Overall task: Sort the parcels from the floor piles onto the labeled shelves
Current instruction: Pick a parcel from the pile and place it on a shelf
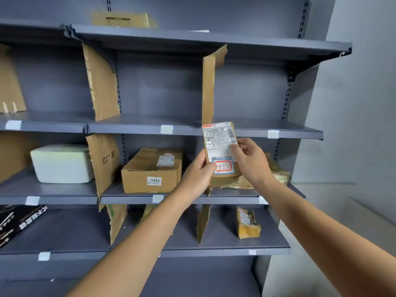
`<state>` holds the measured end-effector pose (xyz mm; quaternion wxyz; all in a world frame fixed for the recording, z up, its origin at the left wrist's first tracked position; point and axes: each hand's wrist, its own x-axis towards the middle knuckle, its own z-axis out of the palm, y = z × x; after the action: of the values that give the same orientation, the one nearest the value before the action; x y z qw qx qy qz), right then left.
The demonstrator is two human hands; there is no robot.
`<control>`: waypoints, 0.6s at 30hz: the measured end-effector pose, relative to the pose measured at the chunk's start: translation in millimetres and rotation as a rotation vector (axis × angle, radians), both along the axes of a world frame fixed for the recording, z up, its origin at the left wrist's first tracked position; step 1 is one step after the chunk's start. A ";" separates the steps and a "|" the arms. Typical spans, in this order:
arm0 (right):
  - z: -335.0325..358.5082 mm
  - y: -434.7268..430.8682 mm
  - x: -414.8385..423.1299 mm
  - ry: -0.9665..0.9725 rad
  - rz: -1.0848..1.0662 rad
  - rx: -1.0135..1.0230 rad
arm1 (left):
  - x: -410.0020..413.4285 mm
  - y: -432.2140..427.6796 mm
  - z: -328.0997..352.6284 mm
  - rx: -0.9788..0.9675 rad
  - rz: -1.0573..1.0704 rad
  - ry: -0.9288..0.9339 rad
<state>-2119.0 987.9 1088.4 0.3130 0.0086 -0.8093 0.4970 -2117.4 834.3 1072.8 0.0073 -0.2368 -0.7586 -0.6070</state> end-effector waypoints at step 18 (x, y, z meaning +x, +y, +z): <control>62.9 -97.9 -107.2 0.010 0.075 0.015 | -97.3 -95.7 62.9 -0.029 0.105 0.076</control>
<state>-2226.2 890.0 1151.4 0.2981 0.0438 -0.8104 0.5024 -2214.7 738.6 1135.7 0.0645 -0.2199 -0.7777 -0.5853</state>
